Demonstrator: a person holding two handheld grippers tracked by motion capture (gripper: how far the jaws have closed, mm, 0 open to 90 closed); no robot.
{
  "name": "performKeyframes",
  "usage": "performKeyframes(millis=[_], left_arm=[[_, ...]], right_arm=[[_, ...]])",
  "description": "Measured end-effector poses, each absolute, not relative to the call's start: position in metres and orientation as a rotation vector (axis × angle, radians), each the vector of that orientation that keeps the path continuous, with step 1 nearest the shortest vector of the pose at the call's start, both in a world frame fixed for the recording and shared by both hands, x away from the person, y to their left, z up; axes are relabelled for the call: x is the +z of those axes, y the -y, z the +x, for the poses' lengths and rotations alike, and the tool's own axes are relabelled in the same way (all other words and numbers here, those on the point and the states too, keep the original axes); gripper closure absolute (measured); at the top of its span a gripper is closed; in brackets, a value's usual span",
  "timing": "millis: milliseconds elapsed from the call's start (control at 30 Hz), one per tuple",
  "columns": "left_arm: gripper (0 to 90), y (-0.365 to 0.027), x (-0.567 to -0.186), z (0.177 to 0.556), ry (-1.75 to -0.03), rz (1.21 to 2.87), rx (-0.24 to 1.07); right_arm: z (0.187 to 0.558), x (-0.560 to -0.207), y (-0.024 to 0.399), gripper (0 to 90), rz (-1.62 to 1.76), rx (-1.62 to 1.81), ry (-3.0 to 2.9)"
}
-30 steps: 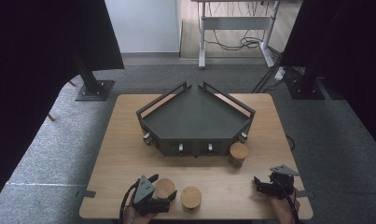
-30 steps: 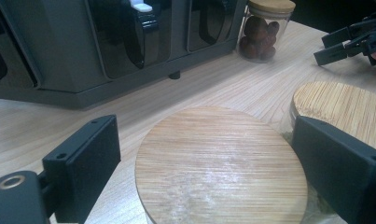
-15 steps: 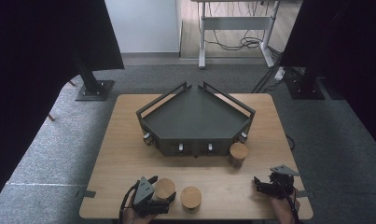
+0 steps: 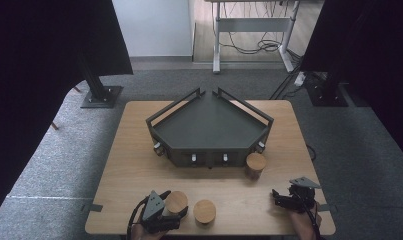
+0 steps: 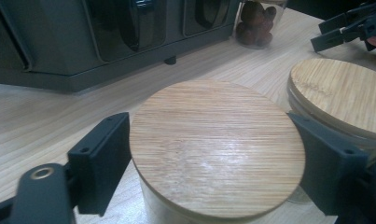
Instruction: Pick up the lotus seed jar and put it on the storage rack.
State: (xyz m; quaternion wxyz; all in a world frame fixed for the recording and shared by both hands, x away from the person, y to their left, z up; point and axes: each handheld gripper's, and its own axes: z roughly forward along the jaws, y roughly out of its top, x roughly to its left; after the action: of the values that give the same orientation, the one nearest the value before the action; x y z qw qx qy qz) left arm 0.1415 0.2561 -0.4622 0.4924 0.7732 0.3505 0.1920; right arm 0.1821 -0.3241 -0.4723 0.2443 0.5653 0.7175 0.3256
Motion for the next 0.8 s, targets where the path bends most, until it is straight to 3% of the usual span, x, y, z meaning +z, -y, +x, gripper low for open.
performKeyframes(millis=[200,800], left_arm=[[23.3,-0.256,-0.4622,0.141,-0.85,1.875,0.463],[23.7,-0.2515,-0.4581,0.1384,-0.885,1.866,0.477]], right_arm=[[0.1821,-0.4722,0.324,6.4,1.543,0.889,-1.96],[0.1822,-0.4722,0.3241,6.3,1.542,0.889,-1.961]])
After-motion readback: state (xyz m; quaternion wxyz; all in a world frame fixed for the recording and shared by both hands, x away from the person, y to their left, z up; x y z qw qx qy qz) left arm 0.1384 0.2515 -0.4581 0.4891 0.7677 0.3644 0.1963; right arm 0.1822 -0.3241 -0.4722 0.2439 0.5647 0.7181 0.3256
